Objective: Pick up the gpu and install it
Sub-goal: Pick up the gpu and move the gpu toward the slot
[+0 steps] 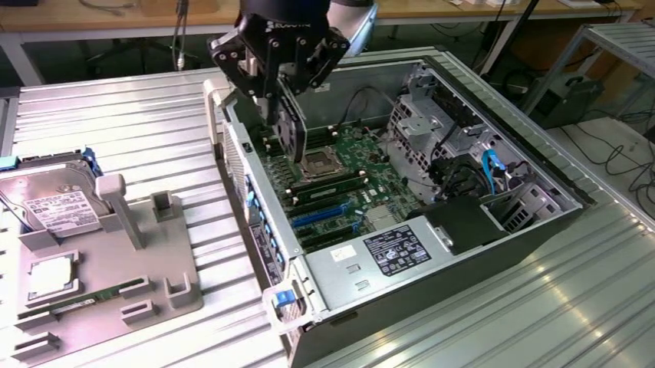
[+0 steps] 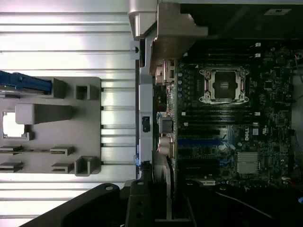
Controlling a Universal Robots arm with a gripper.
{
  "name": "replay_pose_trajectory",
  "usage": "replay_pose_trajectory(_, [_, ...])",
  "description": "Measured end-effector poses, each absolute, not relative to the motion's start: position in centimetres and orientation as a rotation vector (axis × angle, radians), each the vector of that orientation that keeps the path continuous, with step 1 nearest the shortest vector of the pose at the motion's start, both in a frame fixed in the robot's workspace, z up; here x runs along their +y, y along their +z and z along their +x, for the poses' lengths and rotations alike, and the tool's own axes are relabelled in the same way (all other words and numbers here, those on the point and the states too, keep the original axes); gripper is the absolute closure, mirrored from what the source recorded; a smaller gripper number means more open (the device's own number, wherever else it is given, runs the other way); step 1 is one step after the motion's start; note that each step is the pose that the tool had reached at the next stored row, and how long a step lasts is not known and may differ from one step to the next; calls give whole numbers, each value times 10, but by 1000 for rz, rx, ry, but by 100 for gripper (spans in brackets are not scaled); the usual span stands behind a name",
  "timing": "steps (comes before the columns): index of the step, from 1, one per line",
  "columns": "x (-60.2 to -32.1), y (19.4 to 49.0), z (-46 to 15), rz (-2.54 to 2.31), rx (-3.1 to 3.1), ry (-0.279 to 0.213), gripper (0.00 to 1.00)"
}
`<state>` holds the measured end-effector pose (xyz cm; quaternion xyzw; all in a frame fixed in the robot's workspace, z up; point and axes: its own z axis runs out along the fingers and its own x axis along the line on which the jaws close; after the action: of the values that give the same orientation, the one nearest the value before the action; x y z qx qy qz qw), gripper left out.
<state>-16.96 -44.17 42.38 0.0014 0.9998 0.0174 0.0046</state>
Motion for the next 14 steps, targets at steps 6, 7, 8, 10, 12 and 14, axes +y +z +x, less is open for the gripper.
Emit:
replay_pose_trajectory(6, [-442, 423, -126, 4, 3132, 54, 72])
replay_pose_trajectory(7, [-442, 423, -123, 5, 3132, 54, 72])
replay_pose_trajectory(8, [-442, 423, -121, 5, 3132, 54, 72])
replay_pose_trajectory(10, [-442, 422, -114, 4, 3132, 54, 72])
replay_pose_trajectory(12, [-442, 422, -109, 5, 3132, 54, 72])
replay_pose_trajectory(14, [-442, 422, -103, 5, 3132, 54, 72])
